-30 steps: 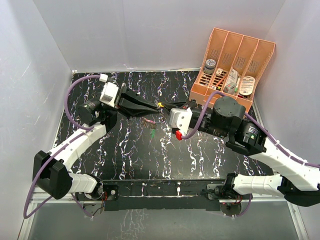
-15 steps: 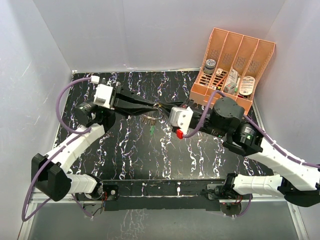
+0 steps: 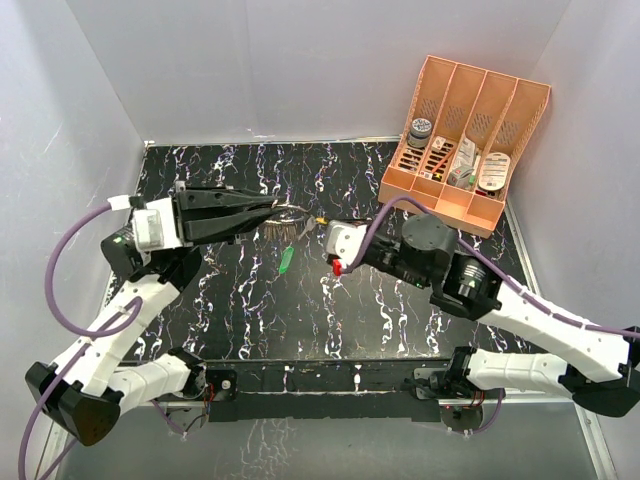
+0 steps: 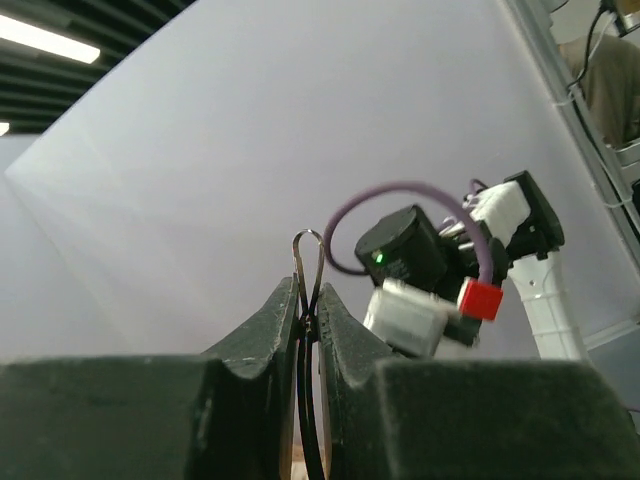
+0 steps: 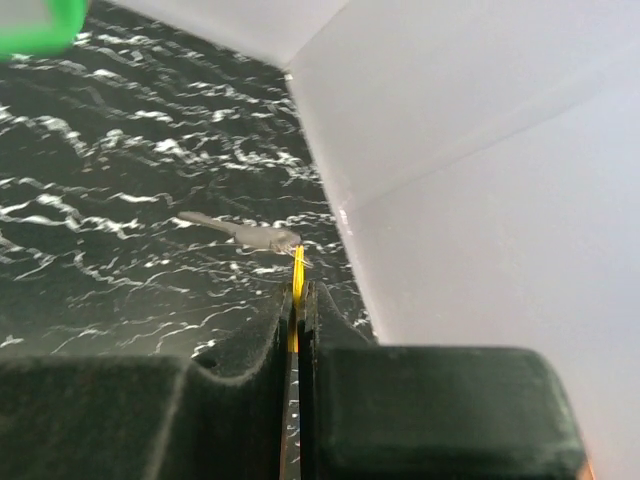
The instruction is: Remove the keys from the keyring
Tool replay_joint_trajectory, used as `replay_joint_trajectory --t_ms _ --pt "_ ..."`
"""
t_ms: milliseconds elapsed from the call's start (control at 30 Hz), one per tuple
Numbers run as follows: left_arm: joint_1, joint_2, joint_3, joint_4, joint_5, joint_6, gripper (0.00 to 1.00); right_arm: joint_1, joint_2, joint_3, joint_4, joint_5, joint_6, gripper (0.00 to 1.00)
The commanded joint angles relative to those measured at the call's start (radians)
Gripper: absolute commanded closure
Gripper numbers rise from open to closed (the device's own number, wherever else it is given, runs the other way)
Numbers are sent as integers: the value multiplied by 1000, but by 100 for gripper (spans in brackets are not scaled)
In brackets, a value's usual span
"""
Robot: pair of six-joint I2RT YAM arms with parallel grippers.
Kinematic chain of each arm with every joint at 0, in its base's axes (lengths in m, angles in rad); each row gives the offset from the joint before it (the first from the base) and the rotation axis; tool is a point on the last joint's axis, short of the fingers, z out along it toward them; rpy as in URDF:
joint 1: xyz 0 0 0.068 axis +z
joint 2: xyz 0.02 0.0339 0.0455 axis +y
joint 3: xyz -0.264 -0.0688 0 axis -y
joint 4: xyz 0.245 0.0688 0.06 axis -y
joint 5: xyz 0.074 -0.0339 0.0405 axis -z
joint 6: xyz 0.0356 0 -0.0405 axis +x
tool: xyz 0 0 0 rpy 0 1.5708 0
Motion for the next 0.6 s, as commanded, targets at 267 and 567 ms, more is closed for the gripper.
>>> replay_joint_trajectory --t_ms 267,567 --pt "-2 -176 -187 -614 -373 437 100 -43 55 -85 328 367 41 100" --pt "-2 -230 -246 -821 -752 492 100 -407 218 -75 310 7 278 100"
